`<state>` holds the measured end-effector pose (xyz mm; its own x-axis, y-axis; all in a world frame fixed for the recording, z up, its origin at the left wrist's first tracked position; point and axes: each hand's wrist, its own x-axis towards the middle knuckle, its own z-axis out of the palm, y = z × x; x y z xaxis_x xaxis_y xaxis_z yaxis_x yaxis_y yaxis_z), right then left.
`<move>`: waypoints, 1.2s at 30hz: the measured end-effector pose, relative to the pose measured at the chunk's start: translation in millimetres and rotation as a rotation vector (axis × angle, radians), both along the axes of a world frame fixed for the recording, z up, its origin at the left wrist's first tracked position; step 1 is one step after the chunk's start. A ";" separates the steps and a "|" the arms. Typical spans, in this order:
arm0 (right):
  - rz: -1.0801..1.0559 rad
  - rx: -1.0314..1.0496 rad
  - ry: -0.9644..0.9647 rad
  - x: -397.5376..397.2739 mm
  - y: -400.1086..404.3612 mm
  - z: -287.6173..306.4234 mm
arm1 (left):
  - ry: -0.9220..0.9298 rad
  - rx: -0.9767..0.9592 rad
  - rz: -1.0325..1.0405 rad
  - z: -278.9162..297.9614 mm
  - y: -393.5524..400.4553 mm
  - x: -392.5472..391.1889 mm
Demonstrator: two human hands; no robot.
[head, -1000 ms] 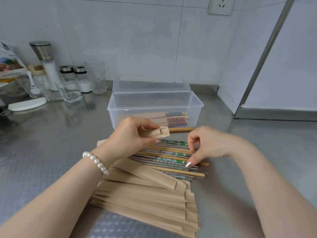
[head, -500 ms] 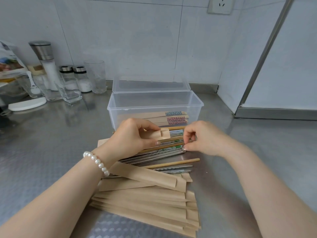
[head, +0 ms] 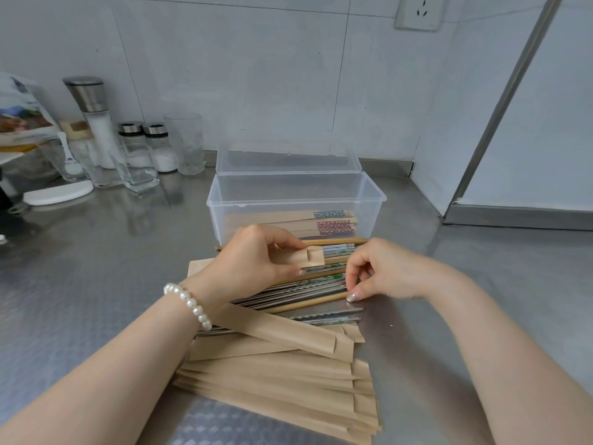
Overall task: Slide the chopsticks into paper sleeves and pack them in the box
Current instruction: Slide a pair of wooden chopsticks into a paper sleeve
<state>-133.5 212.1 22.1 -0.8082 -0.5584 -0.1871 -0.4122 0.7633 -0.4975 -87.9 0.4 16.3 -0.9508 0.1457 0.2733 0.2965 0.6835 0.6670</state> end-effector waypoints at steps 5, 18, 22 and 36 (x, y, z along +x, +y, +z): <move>0.026 0.009 -0.024 -1.2 1.6 -1.9 | 0.015 -0.019 -0.016 -1.8 -0.1 -0.9; 0.090 0.047 0.010 -2.4 3.9 0.8 | 0.012 -0.042 -0.012 -4.0 -1.2 -3.5; 0.072 0.048 -0.001 0.4 7.6 6.3 | 0.019 -0.046 0.000 -3.9 -2.6 -3.2; -0.227 -0.974 -0.113 -3.8 27.1 27.3 | 0.035 -0.052 0.060 -3.9 -5.0 -6.1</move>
<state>-137.3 239.2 49.4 -0.9202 -0.3441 0.1868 -0.2194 0.0578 -0.9739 -94.0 -4.6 12.4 -0.9483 0.1036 0.3000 0.2763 0.7343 0.6200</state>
